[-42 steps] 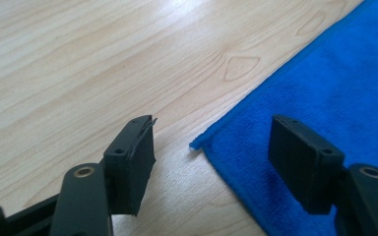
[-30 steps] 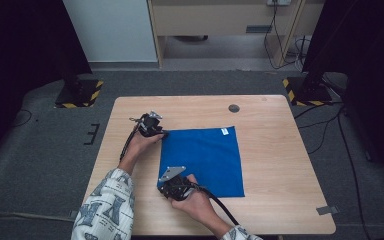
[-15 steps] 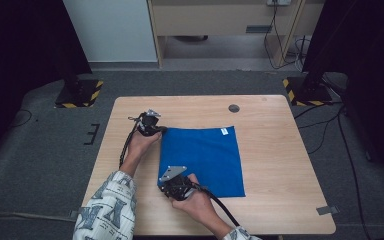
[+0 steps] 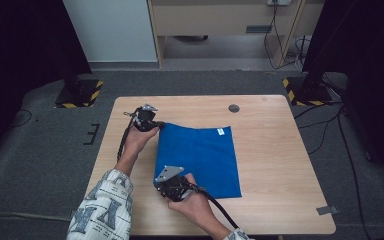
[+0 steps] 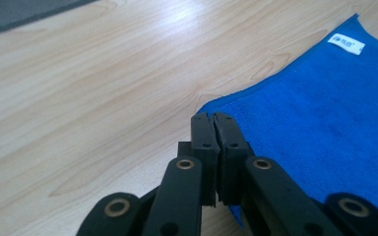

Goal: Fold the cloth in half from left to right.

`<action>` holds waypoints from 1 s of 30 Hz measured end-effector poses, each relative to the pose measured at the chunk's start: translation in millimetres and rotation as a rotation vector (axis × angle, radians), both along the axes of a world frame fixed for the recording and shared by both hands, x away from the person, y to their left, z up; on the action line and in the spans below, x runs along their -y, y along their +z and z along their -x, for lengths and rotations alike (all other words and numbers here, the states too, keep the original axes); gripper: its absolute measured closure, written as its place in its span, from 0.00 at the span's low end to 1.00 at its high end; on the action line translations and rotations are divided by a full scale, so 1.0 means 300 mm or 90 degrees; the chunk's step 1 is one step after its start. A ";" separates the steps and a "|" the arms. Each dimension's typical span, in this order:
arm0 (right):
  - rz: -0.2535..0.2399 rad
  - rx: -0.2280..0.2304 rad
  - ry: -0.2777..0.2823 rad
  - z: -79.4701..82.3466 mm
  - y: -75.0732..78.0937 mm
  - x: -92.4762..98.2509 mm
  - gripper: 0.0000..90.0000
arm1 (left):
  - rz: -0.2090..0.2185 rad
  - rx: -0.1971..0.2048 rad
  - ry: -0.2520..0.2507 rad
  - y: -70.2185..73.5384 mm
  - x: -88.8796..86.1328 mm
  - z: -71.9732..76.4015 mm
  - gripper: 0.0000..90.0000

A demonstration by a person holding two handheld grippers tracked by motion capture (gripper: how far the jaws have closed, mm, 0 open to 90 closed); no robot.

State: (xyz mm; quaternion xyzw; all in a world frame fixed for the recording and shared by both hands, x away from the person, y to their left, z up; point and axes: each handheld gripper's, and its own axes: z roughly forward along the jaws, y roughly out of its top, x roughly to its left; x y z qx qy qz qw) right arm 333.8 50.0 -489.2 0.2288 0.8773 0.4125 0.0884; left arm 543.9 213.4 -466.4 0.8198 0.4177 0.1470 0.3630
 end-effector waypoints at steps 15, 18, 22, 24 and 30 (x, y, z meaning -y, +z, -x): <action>-0.018 0.028 0.007 0.014 0.073 -0.039 0.97 | 0.005 0.014 0.008 0.062 -0.034 0.014 0.98; -0.020 0.031 0.010 0.016 0.083 -0.047 0.97 | 0.004 0.017 0.010 0.075 -0.044 0.022 0.98; -0.024 0.038 0.015 0.022 0.106 -0.063 0.97 | -0.004 0.022 0.012 0.097 -0.061 0.029 0.98; -0.027 0.041 0.019 0.024 0.117 -0.072 0.98 | -0.005 0.023 0.014 0.114 -0.070 0.031 0.98; -0.033 0.047 0.020 0.024 0.137 -0.101 0.98 | -0.008 0.027 0.017 0.148 -0.095 0.031 0.98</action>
